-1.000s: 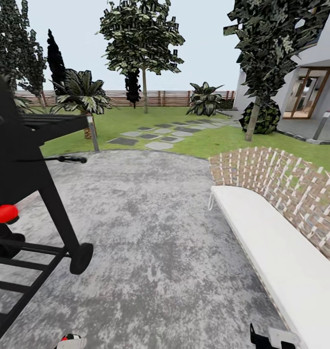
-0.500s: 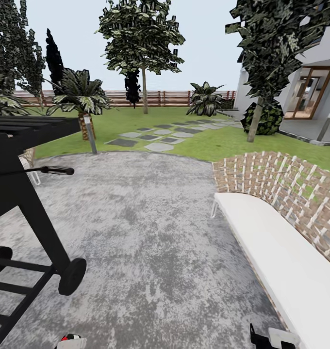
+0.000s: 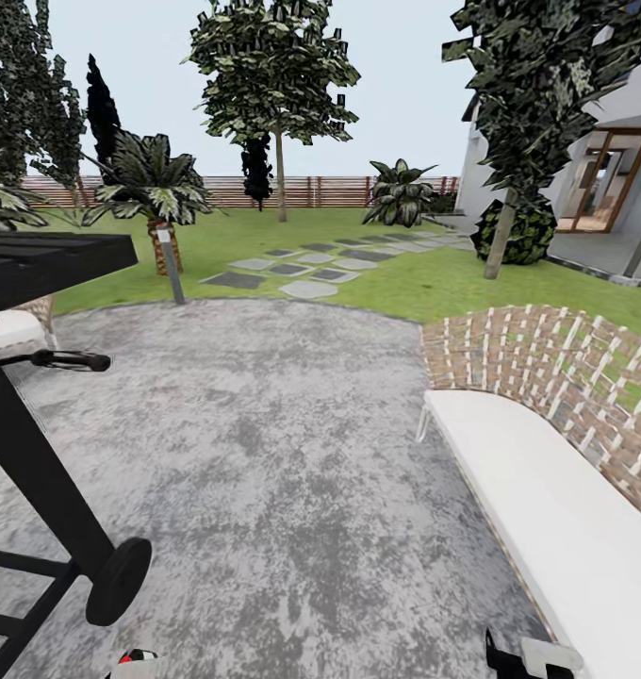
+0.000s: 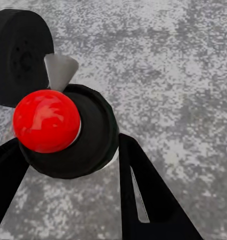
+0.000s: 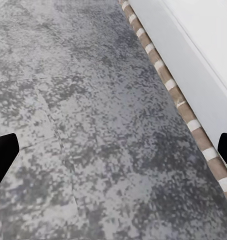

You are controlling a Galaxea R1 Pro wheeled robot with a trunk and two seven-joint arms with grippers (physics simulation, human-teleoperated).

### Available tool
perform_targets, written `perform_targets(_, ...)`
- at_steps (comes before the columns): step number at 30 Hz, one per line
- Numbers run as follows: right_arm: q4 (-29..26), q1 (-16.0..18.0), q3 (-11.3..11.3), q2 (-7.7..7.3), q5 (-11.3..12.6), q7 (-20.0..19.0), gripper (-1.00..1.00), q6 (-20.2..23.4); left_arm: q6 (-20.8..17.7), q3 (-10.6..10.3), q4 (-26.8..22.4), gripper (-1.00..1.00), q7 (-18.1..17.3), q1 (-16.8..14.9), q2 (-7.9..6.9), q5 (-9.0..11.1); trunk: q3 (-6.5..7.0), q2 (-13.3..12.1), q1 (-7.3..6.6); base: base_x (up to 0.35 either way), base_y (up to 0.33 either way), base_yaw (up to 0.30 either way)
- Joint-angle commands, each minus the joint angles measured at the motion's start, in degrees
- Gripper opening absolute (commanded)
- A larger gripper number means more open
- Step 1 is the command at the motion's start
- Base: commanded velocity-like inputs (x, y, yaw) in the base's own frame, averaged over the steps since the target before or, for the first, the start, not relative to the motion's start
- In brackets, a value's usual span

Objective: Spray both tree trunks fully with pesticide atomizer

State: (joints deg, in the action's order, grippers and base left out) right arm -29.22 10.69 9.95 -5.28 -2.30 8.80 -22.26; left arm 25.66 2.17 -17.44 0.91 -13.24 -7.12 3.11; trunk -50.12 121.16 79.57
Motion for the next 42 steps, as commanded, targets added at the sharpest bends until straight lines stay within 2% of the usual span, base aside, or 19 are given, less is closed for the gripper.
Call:
perform_targets(1, 0.0, 0.0, 0.1, 0.01, -0.2, 0.2, 1.0, -0.1, 0.2, -0.1, 0.0, -1.0, 0.0, 0.0, 0.0, 0.3, -0.05, 0.0, 0.02, 0.336, 0.0, 0.0)
perform_targets(17, 0.1, 0.0, 0.1, 0.01, -0.2, 0.2, 1.0, -0.1, 0.2, -0.1, 0.0, -1.0, 0.0, 0.0, 0.0, 0.3, -0.05, 0.0, 0.02, 0.326, -0.078, 0.0)
perform_targets(42, 0.1, 0.0, 0.1, 0.02, -0.2, 0.2, 1.0, -0.1, 0.2, 0.0, 0.0, -1.0, 0.0, 0.0, 0.0, 0.3, -0.05, 0.0, 0.02, 0.334, -0.004, 0.0)
